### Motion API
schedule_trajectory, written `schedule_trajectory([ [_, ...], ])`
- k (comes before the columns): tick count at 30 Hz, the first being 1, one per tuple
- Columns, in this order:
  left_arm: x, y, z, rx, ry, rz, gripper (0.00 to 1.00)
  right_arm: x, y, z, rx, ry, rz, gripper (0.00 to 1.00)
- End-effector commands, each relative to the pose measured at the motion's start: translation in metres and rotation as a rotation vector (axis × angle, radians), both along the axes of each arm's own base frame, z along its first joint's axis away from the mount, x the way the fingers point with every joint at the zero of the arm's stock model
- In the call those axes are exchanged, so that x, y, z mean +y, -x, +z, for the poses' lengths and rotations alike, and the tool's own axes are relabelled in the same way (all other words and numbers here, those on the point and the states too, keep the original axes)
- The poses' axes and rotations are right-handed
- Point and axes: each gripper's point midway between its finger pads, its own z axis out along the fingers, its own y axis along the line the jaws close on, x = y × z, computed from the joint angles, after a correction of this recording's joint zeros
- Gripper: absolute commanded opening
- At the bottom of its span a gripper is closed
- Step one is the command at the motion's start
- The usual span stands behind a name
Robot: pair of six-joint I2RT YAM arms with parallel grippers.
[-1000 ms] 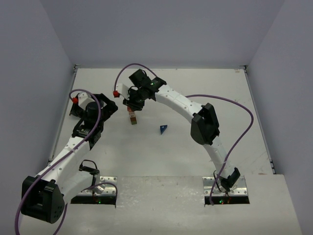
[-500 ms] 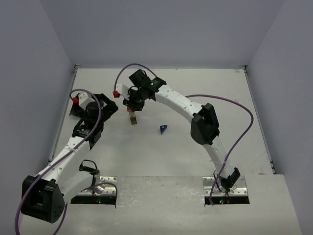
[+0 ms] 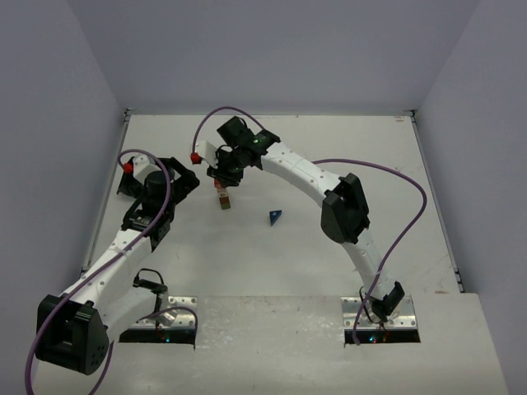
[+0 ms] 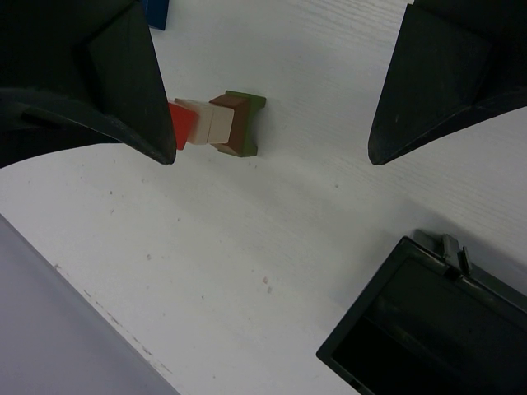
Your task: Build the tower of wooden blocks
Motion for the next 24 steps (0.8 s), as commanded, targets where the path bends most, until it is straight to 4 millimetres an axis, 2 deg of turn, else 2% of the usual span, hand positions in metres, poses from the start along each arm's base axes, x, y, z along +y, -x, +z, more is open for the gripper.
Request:
schedule_trajectory([
  [1,-0.0017,-0.0090,0.0219,-0.066,0.011,-0.010,1.00,0.0119,-0.0051,0.0163,-0.041,-0.047,0.019,0.25],
  [24,-0.0039,-0.0103,0.0242,-0.073,0.016,-0.022,1.00,0.0106,-0.0055,0.0118,-0.042,-0.036,0.019,0.28],
])
